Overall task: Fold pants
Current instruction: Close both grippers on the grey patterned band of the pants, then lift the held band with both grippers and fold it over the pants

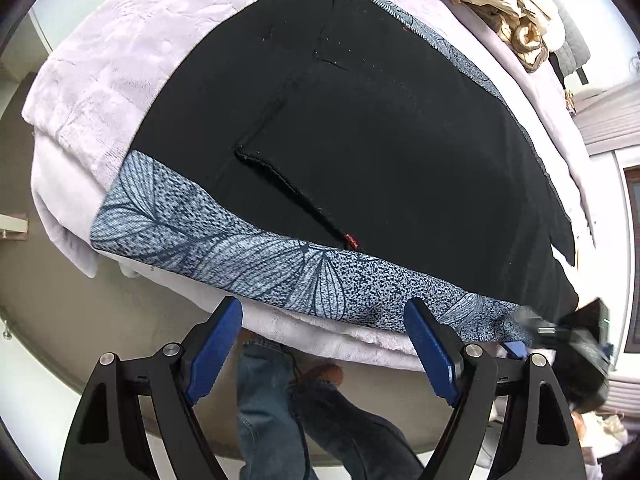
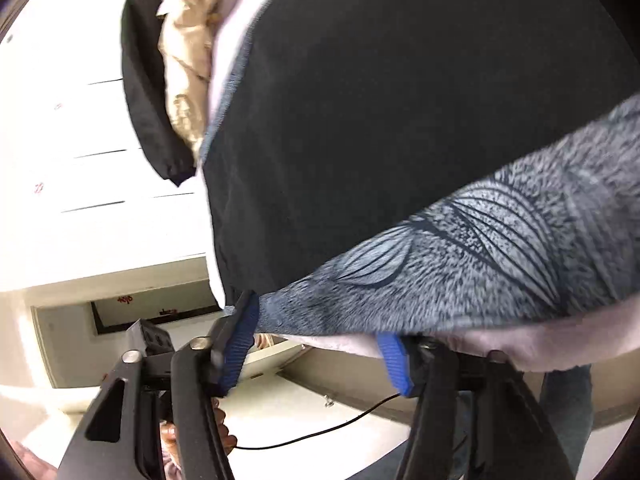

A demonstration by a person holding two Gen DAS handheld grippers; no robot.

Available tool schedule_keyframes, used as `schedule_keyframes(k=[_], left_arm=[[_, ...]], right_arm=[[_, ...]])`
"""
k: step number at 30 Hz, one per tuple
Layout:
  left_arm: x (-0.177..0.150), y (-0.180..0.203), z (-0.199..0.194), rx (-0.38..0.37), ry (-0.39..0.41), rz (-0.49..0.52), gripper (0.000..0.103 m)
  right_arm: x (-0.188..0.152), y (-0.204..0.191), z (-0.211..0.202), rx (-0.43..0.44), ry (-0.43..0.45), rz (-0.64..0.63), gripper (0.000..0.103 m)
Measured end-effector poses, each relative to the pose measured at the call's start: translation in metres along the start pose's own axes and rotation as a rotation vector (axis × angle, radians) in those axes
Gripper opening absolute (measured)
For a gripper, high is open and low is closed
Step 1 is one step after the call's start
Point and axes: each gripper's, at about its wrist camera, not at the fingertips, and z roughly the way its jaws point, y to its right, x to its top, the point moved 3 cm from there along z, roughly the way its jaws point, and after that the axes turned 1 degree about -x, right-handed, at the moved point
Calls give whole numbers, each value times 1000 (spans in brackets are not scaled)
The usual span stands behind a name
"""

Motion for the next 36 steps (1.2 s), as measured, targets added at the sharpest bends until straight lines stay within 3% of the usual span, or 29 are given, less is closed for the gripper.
schedule_keyframes(k=[1,3,8,13,15,17,20,22,24,30,36], left_arm=[[-1,0,1,-4,-3,-7,84],[-2,1,2,-27,-9,-28,84],[3,1,4,-167,8,-169,84],[20,1,8,-190,52,-235,84],[26,0,5,-178,80,-238,67],[30,-3,3,-174,81,-224,63],[33,-6,4,-139,72,-190,43],[35,-8,6,-120,64,-181,36],[38,-6,0,-118,61,-173,31],[74,31,-47,-92,155,-16,30],[149,74,-70,-65,288,128,30]], right_arm=[[1,2,-1,-3,7,21,9],[2,-10,-10,78,52,20,7],[6,-50,-35,213,100,-38,7],[11,-60,-30,194,72,-71,7],[9,-54,-26,165,50,-70,7],[6,-37,-24,140,36,-41,11],[7,-20,-12,124,48,26,16],[8,-11,-8,122,67,71,16],[7,-16,-12,103,89,61,8],[18,-79,-39,78,152,-156,7],[78,-127,-32,54,121,-268,7]])
